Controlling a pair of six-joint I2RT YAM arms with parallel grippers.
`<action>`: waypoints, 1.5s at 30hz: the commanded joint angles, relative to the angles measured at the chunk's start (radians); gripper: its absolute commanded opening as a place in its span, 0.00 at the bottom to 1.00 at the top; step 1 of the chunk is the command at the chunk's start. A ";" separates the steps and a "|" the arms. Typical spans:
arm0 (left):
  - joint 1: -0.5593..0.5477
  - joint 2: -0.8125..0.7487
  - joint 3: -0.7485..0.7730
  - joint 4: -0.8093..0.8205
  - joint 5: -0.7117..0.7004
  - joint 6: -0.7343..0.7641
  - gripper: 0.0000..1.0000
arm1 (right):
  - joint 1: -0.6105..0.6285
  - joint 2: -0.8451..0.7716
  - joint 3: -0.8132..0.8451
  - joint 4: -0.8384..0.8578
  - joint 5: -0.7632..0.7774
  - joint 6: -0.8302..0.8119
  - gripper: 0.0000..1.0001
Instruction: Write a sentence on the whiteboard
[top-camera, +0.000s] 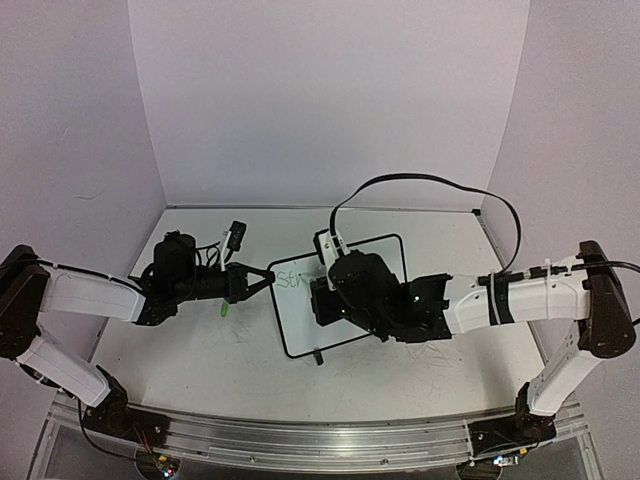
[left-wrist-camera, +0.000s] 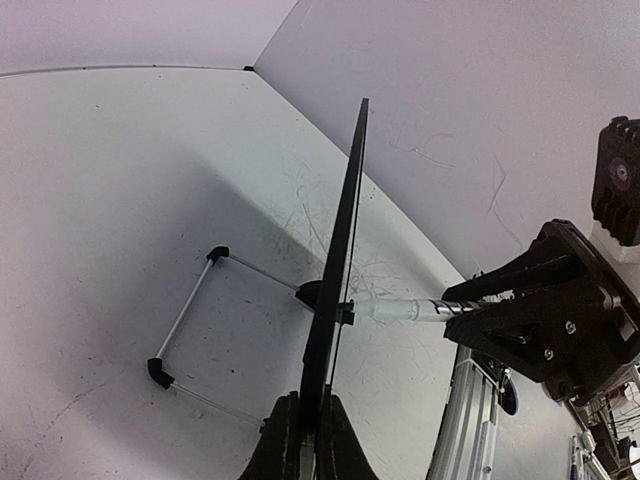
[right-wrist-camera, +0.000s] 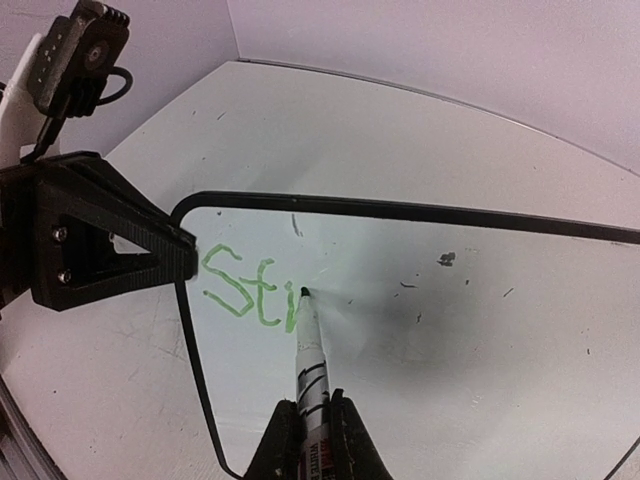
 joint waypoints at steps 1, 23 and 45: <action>0.006 -0.038 0.031 0.028 0.006 0.002 0.00 | -0.011 0.016 0.041 0.001 0.055 -0.002 0.00; 0.006 -0.035 0.036 0.026 0.006 0.001 0.00 | -0.029 -0.049 -0.045 0.064 -0.040 -0.005 0.00; 0.006 -0.026 0.045 0.027 0.008 0.003 0.00 | -0.028 -0.030 -0.035 0.035 -0.053 -0.003 0.00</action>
